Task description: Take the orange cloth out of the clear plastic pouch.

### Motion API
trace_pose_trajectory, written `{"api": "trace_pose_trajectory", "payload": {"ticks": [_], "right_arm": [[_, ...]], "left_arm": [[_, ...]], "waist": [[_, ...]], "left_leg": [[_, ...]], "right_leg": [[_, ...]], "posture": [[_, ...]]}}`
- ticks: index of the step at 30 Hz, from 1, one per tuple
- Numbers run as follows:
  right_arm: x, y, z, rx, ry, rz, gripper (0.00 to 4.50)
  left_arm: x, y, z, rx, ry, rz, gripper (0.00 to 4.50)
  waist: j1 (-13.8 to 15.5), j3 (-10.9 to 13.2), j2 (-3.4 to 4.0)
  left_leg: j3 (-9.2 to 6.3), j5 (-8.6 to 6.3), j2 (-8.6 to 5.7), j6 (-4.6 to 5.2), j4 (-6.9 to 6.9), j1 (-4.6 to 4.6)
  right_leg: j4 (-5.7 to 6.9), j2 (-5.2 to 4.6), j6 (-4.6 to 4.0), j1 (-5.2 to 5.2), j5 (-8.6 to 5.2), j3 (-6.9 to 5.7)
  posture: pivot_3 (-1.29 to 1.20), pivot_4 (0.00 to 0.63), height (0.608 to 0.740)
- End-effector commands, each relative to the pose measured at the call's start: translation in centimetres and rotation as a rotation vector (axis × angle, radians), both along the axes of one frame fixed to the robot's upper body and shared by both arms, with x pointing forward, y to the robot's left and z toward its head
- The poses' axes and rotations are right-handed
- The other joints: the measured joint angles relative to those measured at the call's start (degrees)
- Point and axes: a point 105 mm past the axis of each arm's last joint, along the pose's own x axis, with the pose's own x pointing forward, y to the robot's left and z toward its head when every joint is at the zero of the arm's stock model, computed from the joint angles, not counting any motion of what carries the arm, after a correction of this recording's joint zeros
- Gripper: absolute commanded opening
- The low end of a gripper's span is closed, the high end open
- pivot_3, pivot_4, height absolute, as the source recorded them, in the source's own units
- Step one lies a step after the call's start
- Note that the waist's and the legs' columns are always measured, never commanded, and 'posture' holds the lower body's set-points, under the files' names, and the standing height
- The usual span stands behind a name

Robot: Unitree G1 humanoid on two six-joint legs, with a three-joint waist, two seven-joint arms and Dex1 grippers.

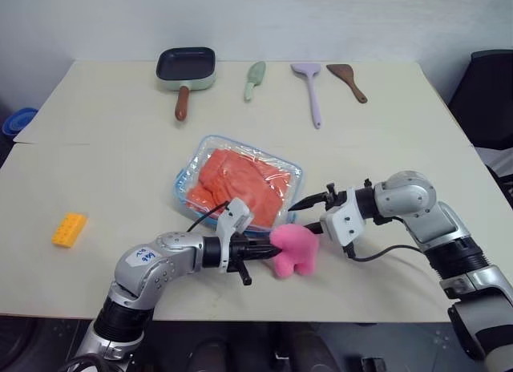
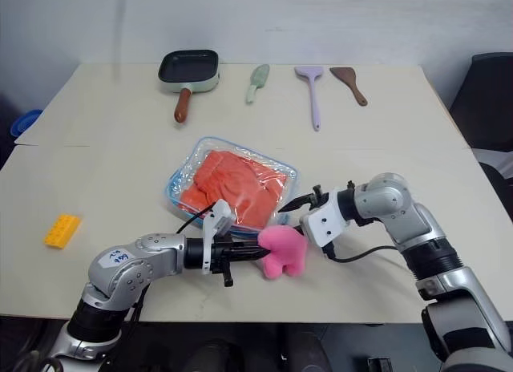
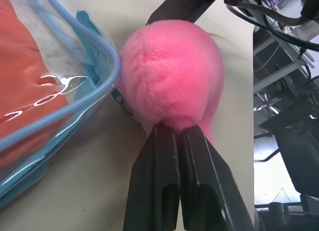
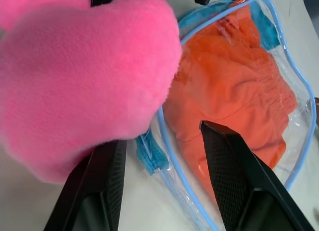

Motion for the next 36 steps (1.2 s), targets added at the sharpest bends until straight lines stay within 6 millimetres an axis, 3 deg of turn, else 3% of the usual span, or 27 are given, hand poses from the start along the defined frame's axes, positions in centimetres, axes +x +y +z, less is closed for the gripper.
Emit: {"api": "trace_pose_trajectory", "payload": {"ticks": [1, 11, 18, 25, 31, 36], "right_arm": [[0.0, 1.5, 0.4, 0.023, -0.058, 0.057, 2.37], [0.1, 2.4, -0.2, 0.014, -0.068, 0.083, 2.37], [0.3, 2.7, -0.2, 0.015, -0.063, 0.088, 0.05], [1.1, 2.5, -0.3, 0.009, -0.079, 0.063, 0.02], [2.1, 1.9, 0.1, 0.008, -0.121, 0.031, 0.02], [2.3, 1.9, 0.2, 0.011, -0.127, 0.031, 0.02]], "left_arm": [[-0.5, -0.5, 1.3, -0.028, -0.039, -0.037, 0.00], [-0.2, -0.3, 1.3, -0.027, -0.034, -0.032, 0.00], [-0.1, 0.0, 1.0, -0.026, -0.025, -0.025, 0.00], [-0.4, 0.9, 0.8, -0.034, 0.009, -0.006, 0.00], [-2.4, 3.1, 0.6, -0.040, 0.054, -0.032, 0.00], [-3.0, 3.8, 0.5, -0.049, 0.070, -0.032, 0.00]], "waist": [[0.00, 0.00, 0.00], [-0.06, 0.00, 0.00], [-0.17, 0.00, 0.00], [-0.29, 0.00, 0.01], [-1.09, 0.01, 0.02], [-1.24, 0.02, 0.04]], "left_leg": [[0.00, 0.00, 0.00, 0.00, 0.00, 0.00], [0.00, 0.00, 0.00, 0.00, 0.00, 0.00], [0.00, 0.00, 0.00, 0.00, 0.00, 0.00], [0.00, 0.00, 0.00, 0.00, 0.00, 0.00], [-0.01, 0.00, 0.02, -0.01, -0.02, 0.01], [-0.02, 0.00, 0.02, -0.01, -0.02, 0.00]], "right_leg": [[0.00, 0.00, 0.00, 0.00, 0.00, 0.00], [0.01, 0.00, 0.00, 0.00, 0.00, 0.00], [0.01, 0.00, 0.00, 0.00, 0.00, 0.00], [0.01, 0.00, 0.00, 0.00, 0.00, 0.00], [0.03, 0.00, -0.05, -0.02, -0.03, -0.02], [0.02, -0.01, -0.06, -0.02, -0.03, -0.02]], "posture": [[0.00, 0.150, 0.740], [0.00, 0.150, 0.740], [0.00, 0.150, 0.740], [0.00, 0.150, 0.740], [0.00, 0.150, 0.740], [0.00, 0.150, 0.740]]}}
